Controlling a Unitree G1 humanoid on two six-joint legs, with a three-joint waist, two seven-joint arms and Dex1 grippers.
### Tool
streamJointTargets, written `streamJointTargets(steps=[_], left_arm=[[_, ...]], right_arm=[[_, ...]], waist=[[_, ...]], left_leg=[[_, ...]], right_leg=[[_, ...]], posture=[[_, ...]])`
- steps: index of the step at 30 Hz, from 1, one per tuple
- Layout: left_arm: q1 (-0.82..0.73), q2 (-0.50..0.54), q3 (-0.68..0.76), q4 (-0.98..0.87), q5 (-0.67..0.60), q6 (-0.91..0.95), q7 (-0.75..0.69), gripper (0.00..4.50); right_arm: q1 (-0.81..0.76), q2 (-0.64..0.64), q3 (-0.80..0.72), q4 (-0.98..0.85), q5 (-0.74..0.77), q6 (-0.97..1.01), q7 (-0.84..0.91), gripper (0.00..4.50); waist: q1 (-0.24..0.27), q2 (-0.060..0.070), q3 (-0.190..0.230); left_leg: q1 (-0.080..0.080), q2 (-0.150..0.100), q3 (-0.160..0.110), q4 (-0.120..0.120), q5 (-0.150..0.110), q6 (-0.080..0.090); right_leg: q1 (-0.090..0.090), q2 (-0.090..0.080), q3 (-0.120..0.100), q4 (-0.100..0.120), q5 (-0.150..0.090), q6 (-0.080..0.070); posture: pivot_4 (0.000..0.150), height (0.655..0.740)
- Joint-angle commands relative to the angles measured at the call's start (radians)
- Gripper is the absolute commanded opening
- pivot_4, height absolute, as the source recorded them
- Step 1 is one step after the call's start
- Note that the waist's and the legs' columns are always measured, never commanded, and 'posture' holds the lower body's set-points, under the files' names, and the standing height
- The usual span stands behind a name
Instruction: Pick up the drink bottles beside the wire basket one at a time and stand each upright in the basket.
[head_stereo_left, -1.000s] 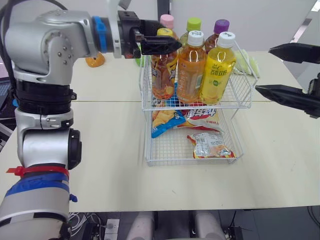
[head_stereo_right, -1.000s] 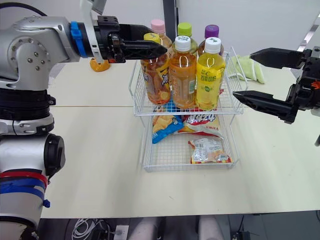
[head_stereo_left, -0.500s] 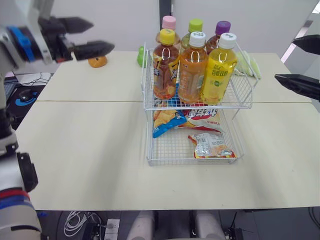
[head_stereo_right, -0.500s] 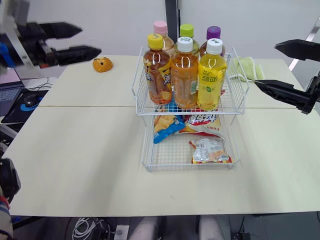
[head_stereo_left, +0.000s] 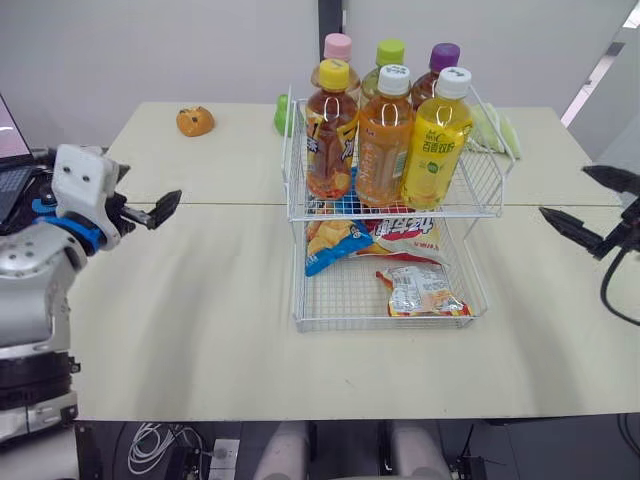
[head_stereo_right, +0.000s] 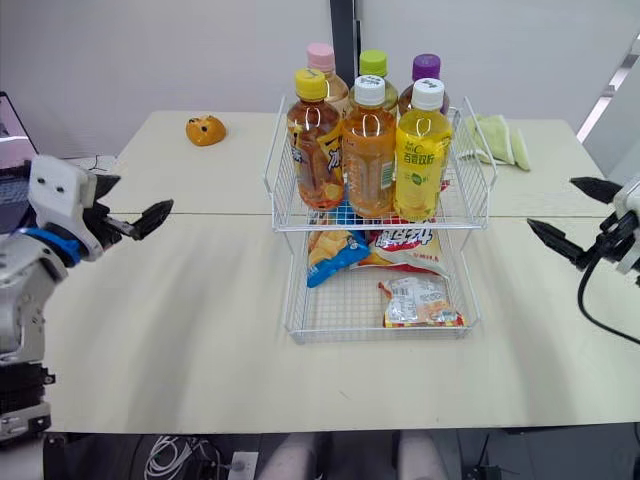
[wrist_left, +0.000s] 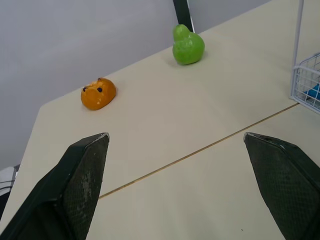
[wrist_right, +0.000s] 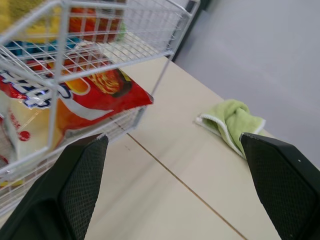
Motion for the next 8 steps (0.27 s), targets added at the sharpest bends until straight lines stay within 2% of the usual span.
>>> streamJointTargets(steps=[1, 8], left_arm=[[0.037, -0.023, 0.031, 0.026, 0.022, -0.089, 0.044, 4.47], [0.081, -0.09, 0.027, 0.074, 0.007, -0.156, 0.082, 4.47]], right_arm=[[0.013, 0.056, -0.022, 0.08, -0.067, -0.136, -0.096, 4.5], [0.0, 0.1, 0.012, 0.2, -0.116, -0.235, -0.143, 4.5]], waist=[[0.0, 0.0, 0.0], [-0.001, 0.0, 0.0]], left_leg=[[0.0, 0.0, 0.0, 0.0, 0.0, 0.0], [0.002, 0.0, 0.002, -0.001, 0.0, 0.0]], right_leg=[[0.0, 0.0, 0.0, 0.0, 0.0, 0.0], [0.0, 0.0, 0.001, 0.001, 0.0, 0.0]], posture=[[0.15, 0.74], [0.15, 0.74]])
